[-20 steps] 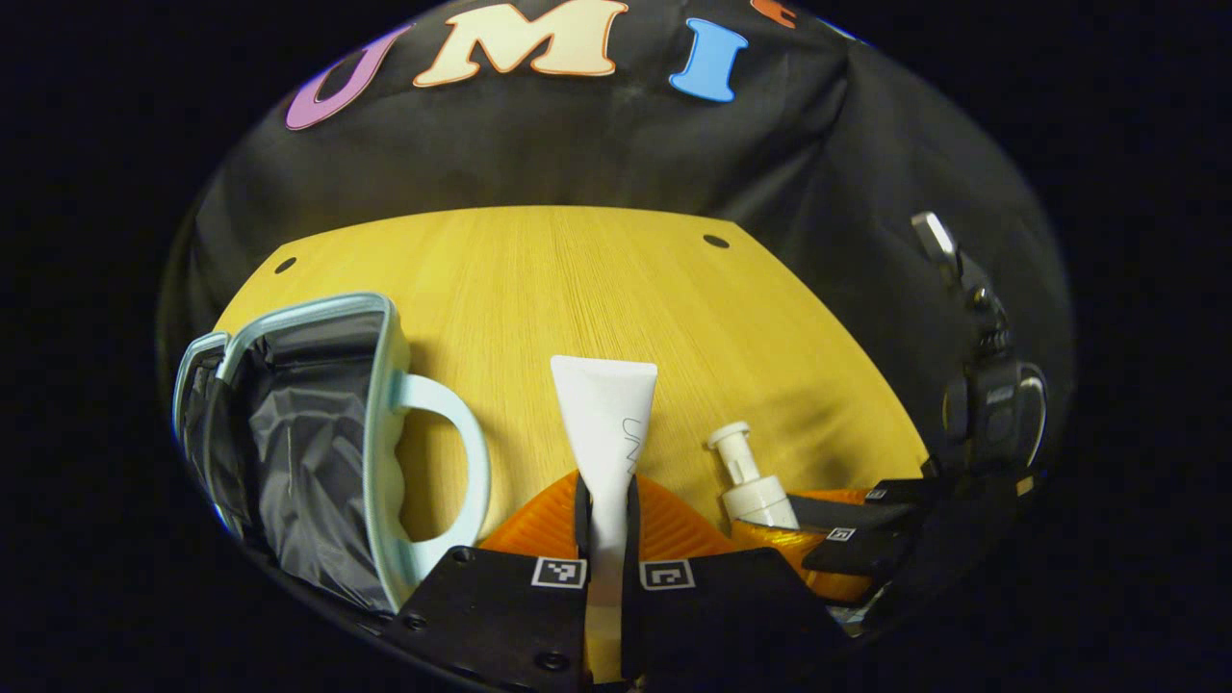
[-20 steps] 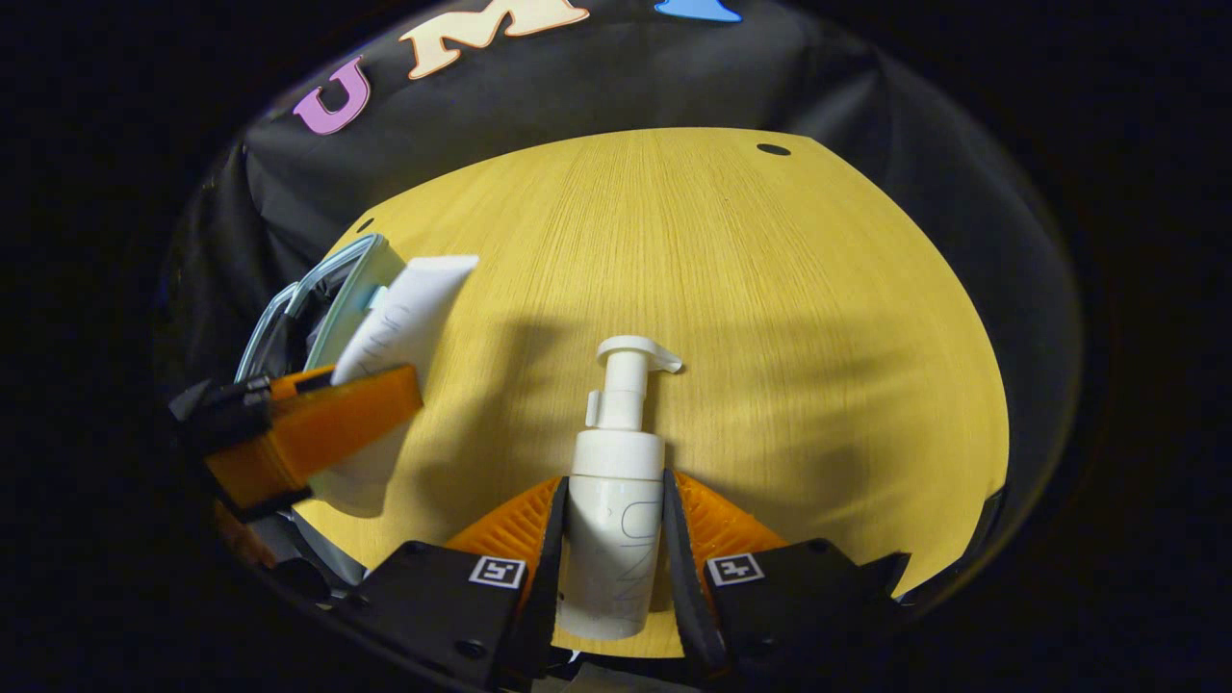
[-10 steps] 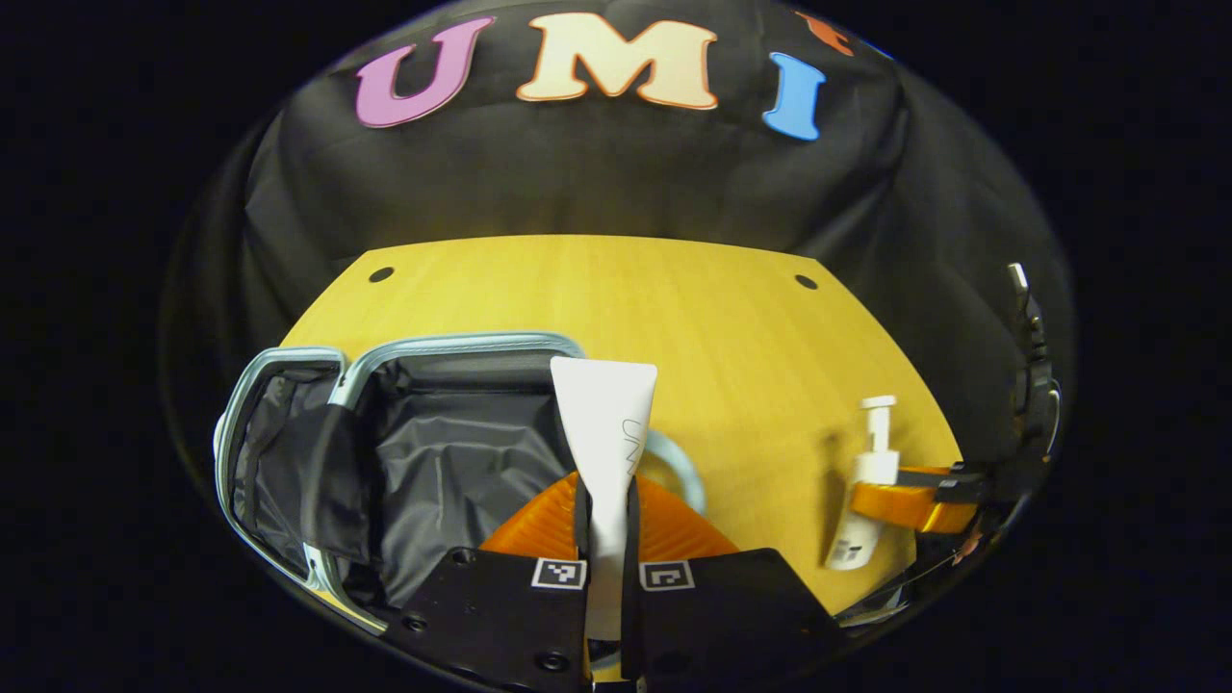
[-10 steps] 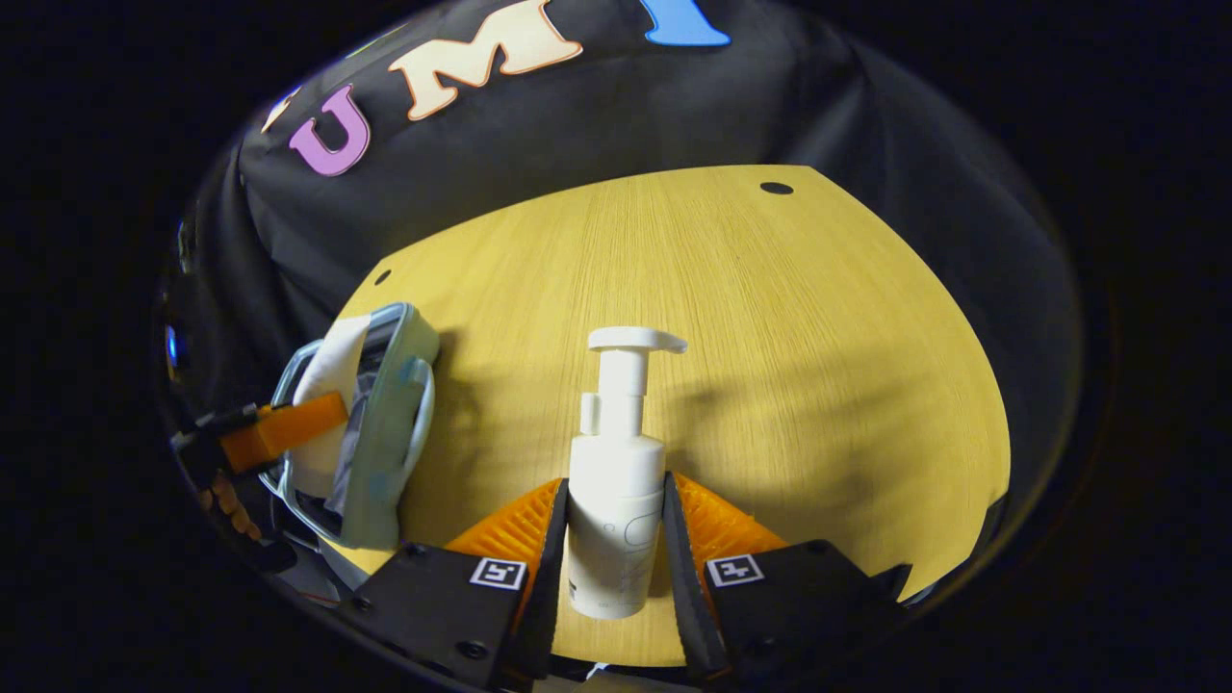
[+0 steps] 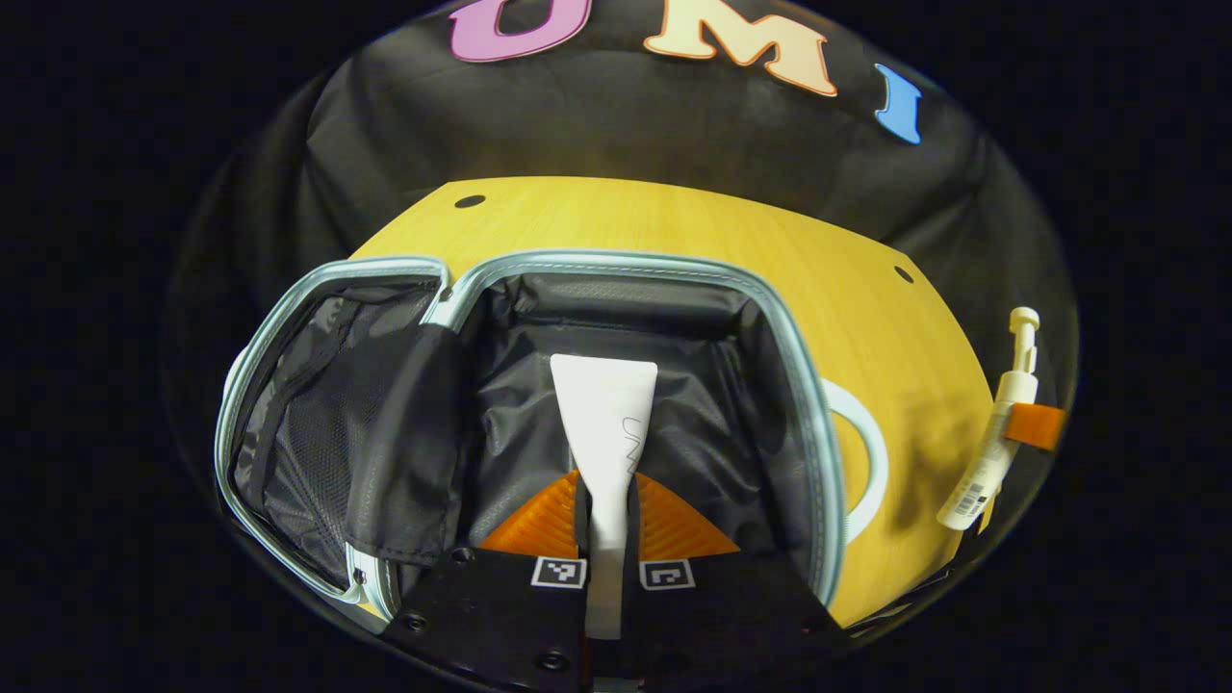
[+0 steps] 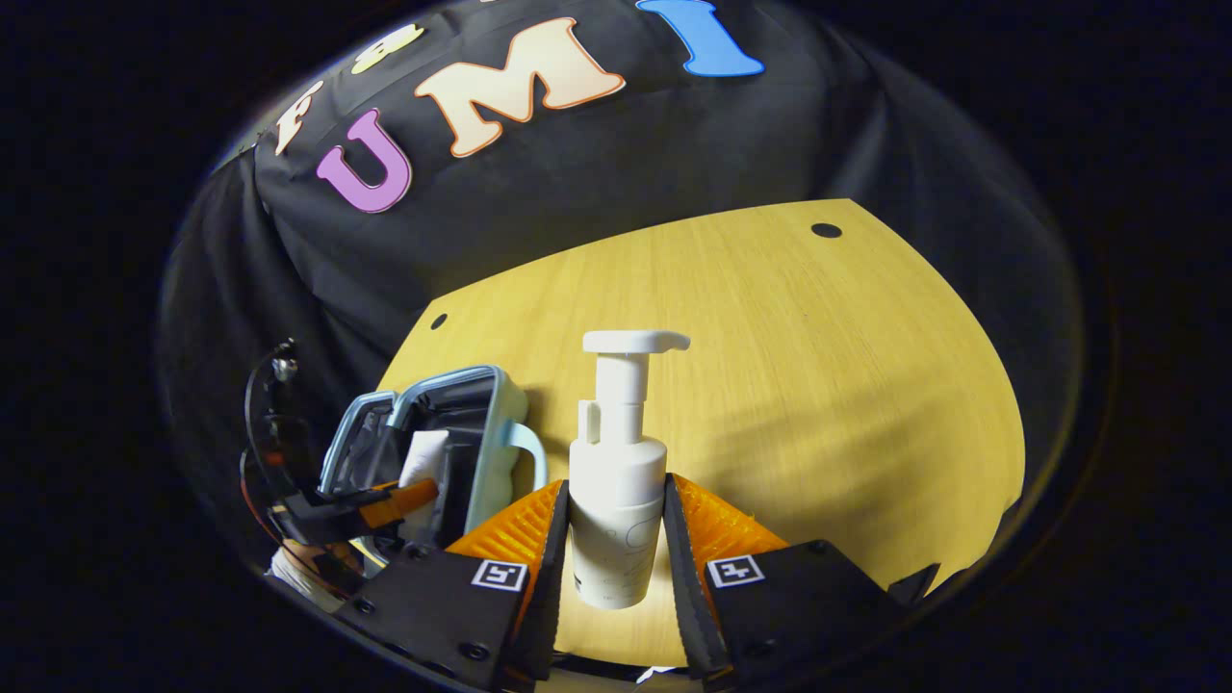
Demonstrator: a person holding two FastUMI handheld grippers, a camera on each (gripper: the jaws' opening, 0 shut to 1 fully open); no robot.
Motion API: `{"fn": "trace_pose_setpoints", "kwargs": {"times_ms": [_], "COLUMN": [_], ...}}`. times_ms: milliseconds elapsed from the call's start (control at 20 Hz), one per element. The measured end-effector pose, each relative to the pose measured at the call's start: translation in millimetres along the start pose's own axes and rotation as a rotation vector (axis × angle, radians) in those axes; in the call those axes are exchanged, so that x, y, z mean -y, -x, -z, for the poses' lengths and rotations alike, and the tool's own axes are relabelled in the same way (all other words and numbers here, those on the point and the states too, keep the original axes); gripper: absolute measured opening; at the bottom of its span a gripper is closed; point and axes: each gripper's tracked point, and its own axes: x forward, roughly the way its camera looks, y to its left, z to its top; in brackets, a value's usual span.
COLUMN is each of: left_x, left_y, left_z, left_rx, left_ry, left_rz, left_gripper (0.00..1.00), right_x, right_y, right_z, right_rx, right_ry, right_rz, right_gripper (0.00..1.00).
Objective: First open the suitcase, pack the skin care products into it, and then close the suitcase.
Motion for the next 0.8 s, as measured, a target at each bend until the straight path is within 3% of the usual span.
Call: {"fn": "trace_pose_setpoints", "kwargs": {"times_ms": [350,550,600,700,800], "left_x": [-15,-13,-12,-14,-20], "left_y": [-14,-7,1,17,37], "left_z": [17,8,0,-17,-35], "left_rx": [-0.01,0.038,0.067,0.135,0.194], "left_ry": [0.028,0.023,0.017,0.004,0.007], "left_rz": [0.02,0.038,0.046,0.053,0.051], "left_gripper": [0.06,0.25,0.43,0.59,0.59], "right_x": [-64,-105,-116,-135,-155], "right_y": [-8,-15,-20,-29,-41], "right_z": [-5,-3,0,9,21], "right_rx": [-0.009,-0.031,-0.037,-0.068,-0.103], "right_ry": [0.003,0.021,0.025,0.035,0.048], "right_rz": [-0.083,-0.14,-0.155,-0.182,-0.208], "right_gripper": [0.52,0.53,0.53,0.53,0.53]}}
